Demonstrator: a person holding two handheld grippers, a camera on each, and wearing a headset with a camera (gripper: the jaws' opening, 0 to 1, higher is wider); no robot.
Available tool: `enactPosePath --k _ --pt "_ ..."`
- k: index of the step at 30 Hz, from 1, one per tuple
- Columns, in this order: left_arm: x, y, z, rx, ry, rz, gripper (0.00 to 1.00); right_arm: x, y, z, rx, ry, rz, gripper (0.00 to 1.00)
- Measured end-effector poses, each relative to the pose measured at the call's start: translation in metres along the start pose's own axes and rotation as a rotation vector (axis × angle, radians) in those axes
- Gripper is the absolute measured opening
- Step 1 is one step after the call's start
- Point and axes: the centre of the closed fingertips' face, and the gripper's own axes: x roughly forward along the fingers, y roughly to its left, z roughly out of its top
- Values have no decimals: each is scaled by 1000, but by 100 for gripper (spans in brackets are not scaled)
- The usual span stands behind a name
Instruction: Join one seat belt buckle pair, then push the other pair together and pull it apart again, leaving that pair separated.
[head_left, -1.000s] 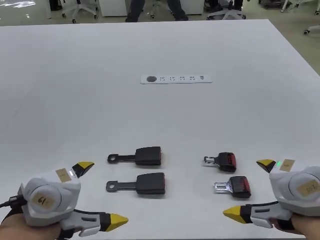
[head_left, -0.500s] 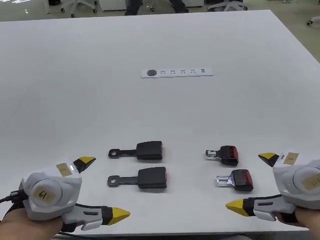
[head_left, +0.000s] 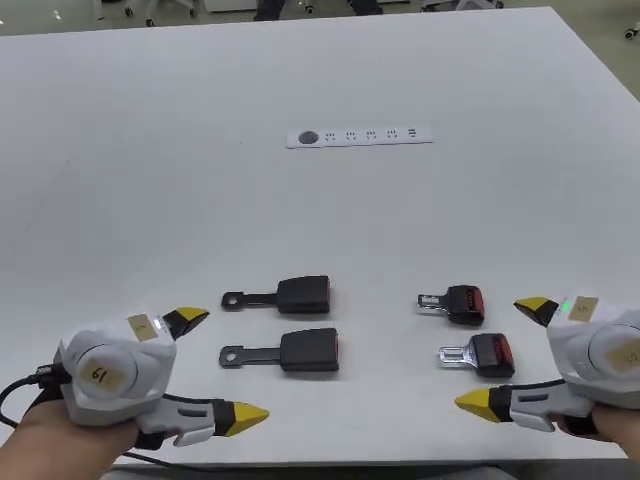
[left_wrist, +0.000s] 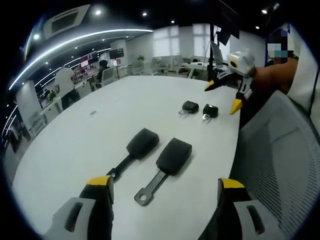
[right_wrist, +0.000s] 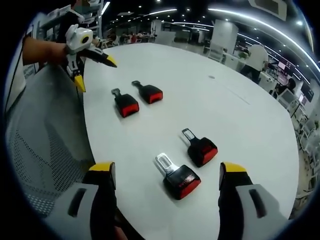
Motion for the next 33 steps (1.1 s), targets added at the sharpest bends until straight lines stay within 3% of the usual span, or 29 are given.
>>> enactPosePath --k 7,15,18,19,23,26,30,33 --pt "11 -1 8 45 15 -34 77 6 -1 -4 -35 -16 40 72" --pt "20 -10 19 81 24 -63 73 8 -4 -6 -73 -10 53 68" --pt "24 -10 19 63 40 -83 68 9 -6 -11 -86 18 66 64" --pt "25 -10 18 77 37 -82 67 9 -6 -17 -54 55 73 63" --pt "33 -11 20 121 47 -106 61 11 -10 -16 -92 52 81 57" --pt "38 -12 20 144 62 -119 58 14 -11 -21 -130 79 103 52" --pt "42 -14 23 142 57 -147 54 18 -13 -25 -135 95 116 49" --pt "47 -17 18 182 90 -167 53 24 -13 -32 -182 119 133 46"
